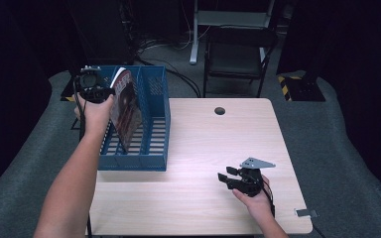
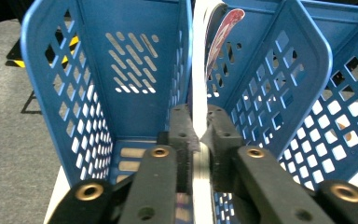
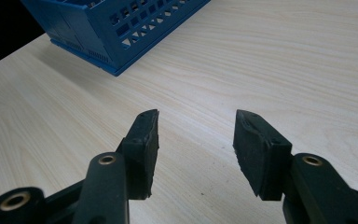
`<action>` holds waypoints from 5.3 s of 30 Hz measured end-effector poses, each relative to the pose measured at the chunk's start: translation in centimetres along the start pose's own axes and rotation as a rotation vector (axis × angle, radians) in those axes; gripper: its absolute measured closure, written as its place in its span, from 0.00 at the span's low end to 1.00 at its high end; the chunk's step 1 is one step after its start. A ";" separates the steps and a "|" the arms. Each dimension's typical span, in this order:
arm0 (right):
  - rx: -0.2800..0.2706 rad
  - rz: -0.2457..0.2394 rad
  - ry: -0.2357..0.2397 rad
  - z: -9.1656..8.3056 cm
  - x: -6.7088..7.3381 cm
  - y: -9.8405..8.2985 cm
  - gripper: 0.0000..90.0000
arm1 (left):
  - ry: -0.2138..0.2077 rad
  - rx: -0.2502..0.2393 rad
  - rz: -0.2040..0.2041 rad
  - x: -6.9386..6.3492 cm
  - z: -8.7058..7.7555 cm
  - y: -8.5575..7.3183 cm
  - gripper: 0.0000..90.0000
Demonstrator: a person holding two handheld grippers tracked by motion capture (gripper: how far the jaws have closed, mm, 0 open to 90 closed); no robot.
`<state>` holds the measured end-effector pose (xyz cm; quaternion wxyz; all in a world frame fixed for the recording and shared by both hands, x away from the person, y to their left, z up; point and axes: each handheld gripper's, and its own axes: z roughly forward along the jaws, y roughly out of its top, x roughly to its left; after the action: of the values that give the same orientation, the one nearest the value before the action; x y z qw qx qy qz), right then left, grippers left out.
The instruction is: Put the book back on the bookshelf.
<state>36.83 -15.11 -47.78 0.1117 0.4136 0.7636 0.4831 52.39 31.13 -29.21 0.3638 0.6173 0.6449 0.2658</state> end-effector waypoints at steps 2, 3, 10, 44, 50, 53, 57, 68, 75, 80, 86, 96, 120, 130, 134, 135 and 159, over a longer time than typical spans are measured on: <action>0.002 0.006 -0.001 0.0 0.0 0.0 0.56 | -0.005 0.013 0.001 0.2 0.3 0.0 0.79; 0.001 0.005 -0.001 0.0 0.0 0.0 0.56 | -0.006 0.003 -0.004 0.3 0.3 -0.1 0.78; 0.002 0.001 0.000 0.0 -0.1 0.0 0.56 | -0.017 0.011 0.008 0.5 0.5 -0.4 0.67; 0.025 0.012 0.002 0.7 0.0 -0.1 0.54 | -0.081 0.026 0.028 0.8 -0.3 -0.8 0.44; 0.026 0.017 0.006 0.8 0.0 -0.1 0.53 | -0.094 0.020 0.030 1.0 -1.0 -0.6 0.44; 0.029 0.021 0.010 0.9 -0.2 -0.1 0.53 | -0.109 0.015 0.030 0.9 -1.6 -0.4 0.44; 0.033 0.036 0.016 1.1 -0.3 -0.2 0.53 | -0.115 -0.001 0.038 0.9 -2.4 0.0 0.44; 0.025 0.045 0.013 0.8 -0.7 -0.2 0.53 | -0.129 0.012 0.053 1.0 -3.6 0.4 0.44; 0.027 0.038 0.003 0.8 -0.6 -0.1 0.53 | -0.154 0.013 0.087 0.5 -5.3 0.8 0.44; 0.028 0.032 0.003 0.8 -0.3 0.0 0.53 | -0.186 0.009 0.120 -0.1 -6.9 1.0 0.44; 0.021 0.029 0.004 0.7 -0.3 0.1 0.53 | -0.228 0.015 0.178 -1.4 -8.3 1.0 0.44; 0.016 0.030 0.000 0.6 -0.4 0.1 0.53 | -0.332 0.050 0.270 -4.6 -9.6 -0.5 0.44; 0.018 0.033 -0.001 0.5 -0.4 0.1 0.53 | -0.491 0.139 0.385 -8.6 -7.6 -8.0 0.44; 0.017 0.031 -0.006 0.5 -0.5 0.1 0.52 | -0.524 0.144 0.365 -8.7 -6.5 -11.5 0.44; 0.014 0.029 -0.007 0.5 -0.4 0.1 0.52 | -0.520 0.148 0.371 -8.6 -6.0 -13.2 0.44; 0.015 0.031 -0.006 0.4 -0.4 0.1 0.52 | -0.514 0.141 0.368 -8.6 -5.9 -13.7 0.44; 0.016 0.038 -0.005 0.4 -0.2 0.0 0.52 | -0.542 0.188 0.293 -6.7 -2.5 -22.5 0.44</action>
<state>37.23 -15.02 -48.00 0.1009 0.4301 0.7593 0.4778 36.67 22.55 -44.62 0.4216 0.7828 0.4506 0.0802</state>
